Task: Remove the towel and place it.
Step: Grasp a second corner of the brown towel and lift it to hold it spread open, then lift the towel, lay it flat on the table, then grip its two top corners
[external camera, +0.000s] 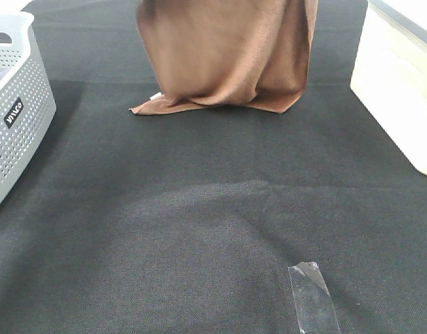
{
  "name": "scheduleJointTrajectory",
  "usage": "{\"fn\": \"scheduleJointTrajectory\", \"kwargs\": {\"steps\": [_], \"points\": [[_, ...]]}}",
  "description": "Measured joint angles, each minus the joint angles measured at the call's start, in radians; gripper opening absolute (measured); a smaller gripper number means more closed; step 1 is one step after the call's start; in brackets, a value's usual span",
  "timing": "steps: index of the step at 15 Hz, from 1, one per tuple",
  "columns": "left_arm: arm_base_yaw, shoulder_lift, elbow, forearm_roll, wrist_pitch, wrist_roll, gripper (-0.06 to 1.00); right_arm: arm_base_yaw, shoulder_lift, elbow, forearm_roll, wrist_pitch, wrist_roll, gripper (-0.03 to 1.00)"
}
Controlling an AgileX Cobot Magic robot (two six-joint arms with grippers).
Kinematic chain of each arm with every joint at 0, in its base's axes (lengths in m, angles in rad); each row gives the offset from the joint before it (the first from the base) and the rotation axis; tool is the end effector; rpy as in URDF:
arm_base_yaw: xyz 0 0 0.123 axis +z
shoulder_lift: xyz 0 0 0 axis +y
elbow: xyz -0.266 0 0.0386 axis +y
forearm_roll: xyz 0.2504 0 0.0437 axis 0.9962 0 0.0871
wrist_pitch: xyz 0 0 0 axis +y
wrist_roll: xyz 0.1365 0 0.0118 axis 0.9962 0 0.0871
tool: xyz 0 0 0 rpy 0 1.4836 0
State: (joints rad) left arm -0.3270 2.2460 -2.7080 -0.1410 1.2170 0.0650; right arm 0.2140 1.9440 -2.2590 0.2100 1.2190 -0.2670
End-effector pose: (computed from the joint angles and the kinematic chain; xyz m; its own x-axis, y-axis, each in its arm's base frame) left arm 0.4752 -0.1802 0.3734 -0.5773 0.2124 -0.7884 0.4259 0.9022 -0.0688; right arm 0.4341 0.1218 0.3784 -0.6288 -0.3298 -0.7042 -0.4700 0.8827 0.0063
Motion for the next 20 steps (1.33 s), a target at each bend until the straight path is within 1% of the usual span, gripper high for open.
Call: {"fn": "scheduleJointTrajectory", "kwargs": {"steps": [1, 2, 3, 4, 6, 7, 8, 9, 10, 12, 14, 16, 18, 19, 20], "points": [[-0.013, -0.045, 0.023, 0.0, 0.0, 0.0, 0.0, 0.0, -0.055, 0.083, 0.0, 0.0, 0.0, 0.0], [-0.028, -0.091, 0.077, 0.001, -0.002, 0.0, 0.0, 0.0, -0.112, 0.162, -0.001, 0.001, 0.0, 0.0], [-0.044, -0.149, 0.173, 0.01, -0.002, 0.0, 0.0, 0.0, -0.173, 0.238, -0.007, 0.001, 0.0, 0.0], [-0.075, -0.235, 0.344, 0.045, -0.002, -0.004, 0.0, 0.0, -0.249, 0.348, -0.011, 0.001, 0.0, 0.0], [-0.104, -0.37, 0.597, 0.084, -0.002, -0.032, 0.0, 0.0, -0.332, 0.477, -0.004, 0.0, -0.001, 0.0], [-0.111, -0.439, 0.707, 0.089, -0.003, -0.056, 0.0, 0.002, -0.367, 0.534, 0.006, 0.0, -0.001, 0.0], [-0.111, -0.439, 0.707, 0.089, -0.003, -0.056, 0.0, 0.002, -0.367, 0.534, 0.006, 0.0, -0.001, 0.0], [-0.112, -0.588, 0.92, 0.075, -0.013, -0.093, 0.0, 0.008, -0.428, 0.635, 0.046, -0.003, 0.015, 0.0], [-0.112, -0.588, 0.92, 0.075, -0.013, -0.093, 0.0, 0.008, -0.428, 0.635, 0.046, -0.003, 0.015, 0.0], [-0.117, -0.716, 1.097, 0.041, -0.023, -0.106, 0.0, 0.014, -0.499, 0.745, 0.087, -0.006, 0.036, 0.0], [-0.121, -0.846, 1.273, -0.023, -0.042, -0.108, 0.0, 0.014, -0.579, 0.86, 0.117, -0.005, 0.047, 0.0], [-0.121, -0.959, 1.429, -0.08, -0.057, -0.108, 0.0, 0.016, -0.661, 0.944, 0.144, -0.003, 0.069, 0.0], [-0.121, -1.058, 1.557, -0.13, -0.076, -0.108, 0.0, 0.024, -0.742, 1.035, 0.171, -0.001, 0.084, 0.0], [-0.121, -1.139, 1.651, -0.165, -0.089, -0.116, 0.0, 0.024, -0.794, 1.102, 0.193, 0.002, 0.104, 0.0], [-0.121, -1.185, 1.7, -0.189, -0.094, -0.127, 0.0, 0.024, -0.824, 1.148, 0.208, 0.004, 0.116, 0.0]]}}
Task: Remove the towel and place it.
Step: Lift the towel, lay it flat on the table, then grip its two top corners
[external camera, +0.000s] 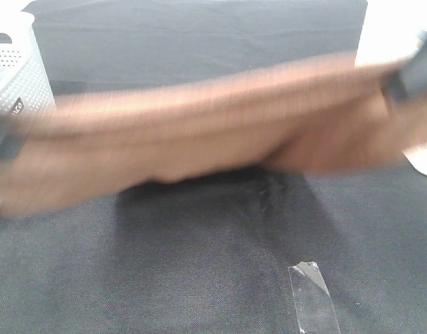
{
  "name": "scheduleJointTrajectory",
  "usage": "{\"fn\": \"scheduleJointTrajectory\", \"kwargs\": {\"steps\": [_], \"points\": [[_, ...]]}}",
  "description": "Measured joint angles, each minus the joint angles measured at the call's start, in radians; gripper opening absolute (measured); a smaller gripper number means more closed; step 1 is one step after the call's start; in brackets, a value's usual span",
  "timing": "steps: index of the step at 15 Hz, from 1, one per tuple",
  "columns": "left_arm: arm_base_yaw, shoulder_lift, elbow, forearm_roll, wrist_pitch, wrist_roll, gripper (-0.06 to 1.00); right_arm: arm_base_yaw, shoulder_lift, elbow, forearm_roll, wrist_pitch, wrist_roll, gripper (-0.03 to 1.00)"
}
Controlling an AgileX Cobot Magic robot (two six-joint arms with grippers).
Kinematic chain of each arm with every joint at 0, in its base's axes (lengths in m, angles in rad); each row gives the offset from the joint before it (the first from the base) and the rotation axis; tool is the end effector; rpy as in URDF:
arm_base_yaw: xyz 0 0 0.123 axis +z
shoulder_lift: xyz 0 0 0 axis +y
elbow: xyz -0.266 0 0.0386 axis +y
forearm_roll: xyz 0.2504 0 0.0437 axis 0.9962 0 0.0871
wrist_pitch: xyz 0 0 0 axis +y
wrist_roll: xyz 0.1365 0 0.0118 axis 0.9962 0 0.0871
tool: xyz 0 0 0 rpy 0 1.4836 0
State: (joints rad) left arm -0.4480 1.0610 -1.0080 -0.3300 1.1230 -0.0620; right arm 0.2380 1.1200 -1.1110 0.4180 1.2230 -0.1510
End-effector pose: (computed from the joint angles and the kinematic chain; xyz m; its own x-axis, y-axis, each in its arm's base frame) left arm 0.1804 -0.1311 0.2896 -0.8845 0.2047 -0.4193 0.3657 0.8622 -0.3505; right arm 0.2066 0.1039 0.3069 -0.8723 -0.2123 -0.4405 -0.3818 0.8585 0.3423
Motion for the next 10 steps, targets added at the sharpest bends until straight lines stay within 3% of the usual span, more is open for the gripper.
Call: {"fn": "scheduleJointTrajectory", "kwargs": {"steps": [5, 10], "points": [[0.0, -0.177, 0.164, -0.058, -0.007, -0.076, 0.0, 0.0, -0.164, 0.215, 0.052, -0.001, 0.059, 0.0], [0.0, -0.099, 0.243, -0.106, 0.0, -0.081, 0.0, 0.0, -0.157, 0.341, 0.042, -0.006, 0.059, 0.0]]}}
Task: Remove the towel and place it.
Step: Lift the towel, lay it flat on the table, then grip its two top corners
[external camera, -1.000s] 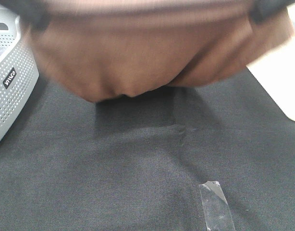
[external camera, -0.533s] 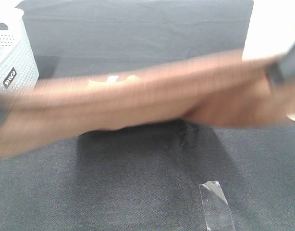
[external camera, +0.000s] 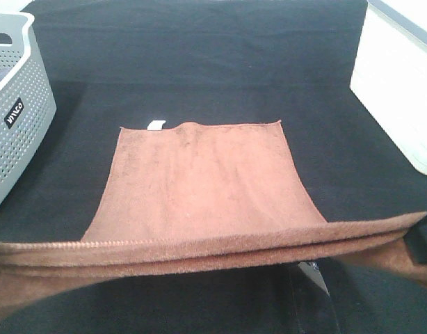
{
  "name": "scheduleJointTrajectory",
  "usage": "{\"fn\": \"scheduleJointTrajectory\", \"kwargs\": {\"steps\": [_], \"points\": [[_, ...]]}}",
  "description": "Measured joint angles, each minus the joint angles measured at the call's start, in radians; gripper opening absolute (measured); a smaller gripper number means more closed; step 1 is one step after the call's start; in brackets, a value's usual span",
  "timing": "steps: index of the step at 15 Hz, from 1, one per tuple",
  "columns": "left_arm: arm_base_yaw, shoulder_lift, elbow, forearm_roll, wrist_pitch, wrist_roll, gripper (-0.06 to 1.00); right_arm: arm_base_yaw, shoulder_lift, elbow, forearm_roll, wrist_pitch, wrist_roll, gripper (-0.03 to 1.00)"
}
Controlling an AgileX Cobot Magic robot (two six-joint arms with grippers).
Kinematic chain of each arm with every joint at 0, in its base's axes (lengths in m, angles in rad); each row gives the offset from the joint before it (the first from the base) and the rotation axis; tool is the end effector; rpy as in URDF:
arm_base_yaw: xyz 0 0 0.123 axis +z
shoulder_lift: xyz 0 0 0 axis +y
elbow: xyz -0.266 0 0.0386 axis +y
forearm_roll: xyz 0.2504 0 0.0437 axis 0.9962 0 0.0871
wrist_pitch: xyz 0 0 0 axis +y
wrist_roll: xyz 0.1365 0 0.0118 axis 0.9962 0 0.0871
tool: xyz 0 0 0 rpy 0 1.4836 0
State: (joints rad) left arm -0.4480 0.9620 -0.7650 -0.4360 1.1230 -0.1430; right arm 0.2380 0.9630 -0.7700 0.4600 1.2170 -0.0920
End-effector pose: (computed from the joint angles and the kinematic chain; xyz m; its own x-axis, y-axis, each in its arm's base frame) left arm 0.1398 -0.1251 0.2393 -0.9661 0.1202 -0.2285 0.2155 0.8630 -0.4570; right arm 0.1506 0.0953 0.2387 -0.9553 -0.1589 -0.2493 -0.2545 0.8709 0.4203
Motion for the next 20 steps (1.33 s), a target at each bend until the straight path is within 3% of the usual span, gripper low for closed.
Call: {"fn": "scheduleJointTrajectory", "kwargs": {"steps": [7, 13, 20], "points": [[0.0, 0.254, 0.0, -0.03, 0.004, 0.129, 0.0, -0.002, 0.214, 0.004, -0.056, -0.019, -0.033, 0.0], [0.001, 0.266, 0.169, -0.125, 0.004, 0.143, 0.0, -0.003, 0.208, 0.17, 0.014, -0.017, -0.072, 0.0], [0.001, 0.373, 0.174, -0.123, 0.002, 0.143, 0.0, -0.003, 0.405, 0.177, 0.039, -0.058, -0.11, 0.0]]}}
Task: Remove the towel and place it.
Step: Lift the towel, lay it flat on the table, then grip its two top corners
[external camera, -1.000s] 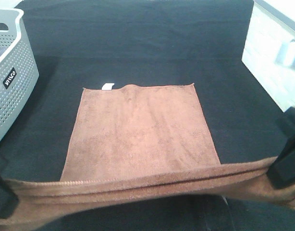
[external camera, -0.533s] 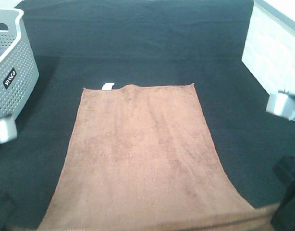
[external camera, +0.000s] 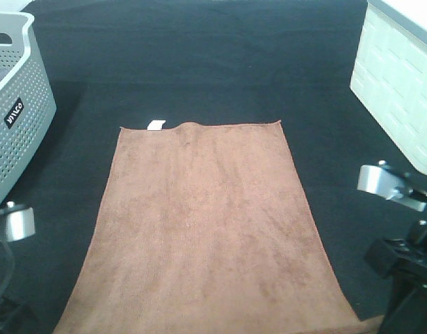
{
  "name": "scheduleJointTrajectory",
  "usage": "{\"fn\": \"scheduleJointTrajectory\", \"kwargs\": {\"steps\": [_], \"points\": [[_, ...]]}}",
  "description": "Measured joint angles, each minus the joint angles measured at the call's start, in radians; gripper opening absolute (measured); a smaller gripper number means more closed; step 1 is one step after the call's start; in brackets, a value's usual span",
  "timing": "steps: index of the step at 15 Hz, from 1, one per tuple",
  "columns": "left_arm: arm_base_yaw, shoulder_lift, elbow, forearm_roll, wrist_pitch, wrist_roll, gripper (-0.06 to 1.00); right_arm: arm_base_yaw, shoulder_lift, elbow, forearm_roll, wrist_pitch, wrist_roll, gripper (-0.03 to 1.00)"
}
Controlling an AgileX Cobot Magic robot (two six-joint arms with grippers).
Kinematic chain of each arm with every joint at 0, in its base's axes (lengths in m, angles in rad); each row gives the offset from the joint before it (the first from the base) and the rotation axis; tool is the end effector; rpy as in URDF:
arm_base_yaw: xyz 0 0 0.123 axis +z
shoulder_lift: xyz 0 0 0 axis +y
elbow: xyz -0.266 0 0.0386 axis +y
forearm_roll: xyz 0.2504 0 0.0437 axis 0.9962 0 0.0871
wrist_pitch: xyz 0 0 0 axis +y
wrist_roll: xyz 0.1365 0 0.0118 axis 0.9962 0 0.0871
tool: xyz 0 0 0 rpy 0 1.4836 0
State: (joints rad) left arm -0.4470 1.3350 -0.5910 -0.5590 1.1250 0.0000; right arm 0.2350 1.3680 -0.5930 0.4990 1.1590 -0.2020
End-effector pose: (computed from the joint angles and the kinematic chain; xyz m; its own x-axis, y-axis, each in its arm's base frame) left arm 0.1266 -0.1334 0.1342 -0.9445 0.1992 0.2614 0.0745 0.9045 -0.4200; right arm 0.1474 0.0971 0.1274 -0.9491 -0.2154 0.2297 -0.1015 0.8997 0.4245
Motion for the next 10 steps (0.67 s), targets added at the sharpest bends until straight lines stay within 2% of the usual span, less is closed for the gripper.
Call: {"fn": "scheduleJointTrajectory", "kwargs": {"steps": [2, 7, 10], "points": [[0.002, 0.059, 0.002, 0.002, 0.0, 0.0, 0.0, -0.003, 0.093, 0.0, 0.033, -0.061, -0.043, 0.0], [0.004, 0.149, 0.005, 0.0, -0.046, 0.049, 0.0, -0.009, 0.196, -0.001, 0.055, -0.124, -0.101, 0.0], [0.004, 0.212, -0.077, 0.025, -0.057, 0.087, 0.0, -0.009, 0.247, -0.001, 0.034, -0.158, -0.103, 0.0]]}}
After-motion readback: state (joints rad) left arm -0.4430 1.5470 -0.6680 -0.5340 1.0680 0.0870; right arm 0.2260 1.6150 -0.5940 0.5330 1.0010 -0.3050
